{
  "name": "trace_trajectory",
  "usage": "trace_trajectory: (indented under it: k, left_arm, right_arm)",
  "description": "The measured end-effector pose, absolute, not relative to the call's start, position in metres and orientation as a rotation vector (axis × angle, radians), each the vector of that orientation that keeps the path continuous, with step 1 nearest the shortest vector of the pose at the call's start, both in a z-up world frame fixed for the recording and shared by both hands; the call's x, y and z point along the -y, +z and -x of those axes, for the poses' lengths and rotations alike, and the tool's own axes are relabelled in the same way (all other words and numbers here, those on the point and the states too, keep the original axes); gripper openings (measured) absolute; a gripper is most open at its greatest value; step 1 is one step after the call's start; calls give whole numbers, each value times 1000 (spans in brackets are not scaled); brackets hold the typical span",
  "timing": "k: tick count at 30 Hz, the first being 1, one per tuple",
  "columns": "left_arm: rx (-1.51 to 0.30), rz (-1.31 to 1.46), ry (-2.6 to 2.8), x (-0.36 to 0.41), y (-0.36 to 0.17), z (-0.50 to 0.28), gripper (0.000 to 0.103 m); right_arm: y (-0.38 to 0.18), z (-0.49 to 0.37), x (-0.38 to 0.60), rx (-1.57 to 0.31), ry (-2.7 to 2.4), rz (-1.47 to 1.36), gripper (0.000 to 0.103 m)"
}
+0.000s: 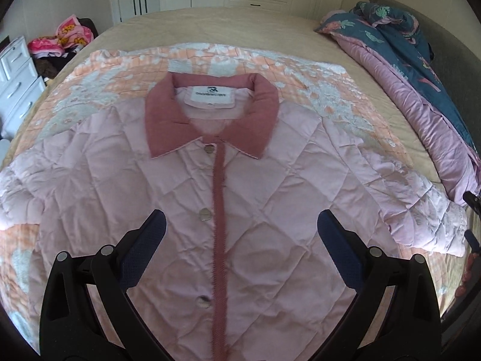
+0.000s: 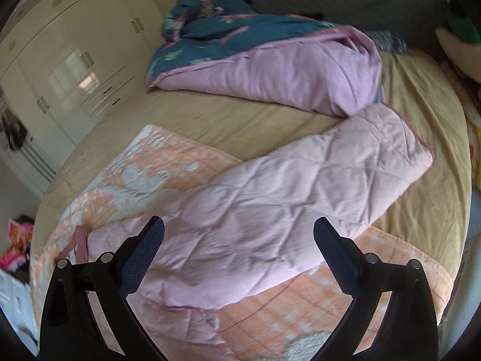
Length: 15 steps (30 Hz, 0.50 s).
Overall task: Fold large clothes
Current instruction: 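Move the right gripper toward the cuff of the sleeve nearest it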
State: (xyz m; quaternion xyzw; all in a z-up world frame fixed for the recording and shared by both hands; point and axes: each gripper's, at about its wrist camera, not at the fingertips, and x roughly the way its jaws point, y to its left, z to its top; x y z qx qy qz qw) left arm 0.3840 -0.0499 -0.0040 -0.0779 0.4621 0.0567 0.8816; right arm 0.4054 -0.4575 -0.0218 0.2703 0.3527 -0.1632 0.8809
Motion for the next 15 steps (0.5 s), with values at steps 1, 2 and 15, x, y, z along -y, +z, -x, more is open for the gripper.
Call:
trace_trajectory:
  k: [1,2,15]
  left_arm:
    - [-966,166,113,52,-5,-386,95]
    - [-971,173,106,56,-7,-389,95]
    - [-991,190,78,94,-23,-410,95]
  right_arm:
    - [-24,-405,461,-735,-352,-571,99]
    - [-28,-405,469,-738,-375,-578,99]
    - [-77,-403,537,-798,-581,-732,99]
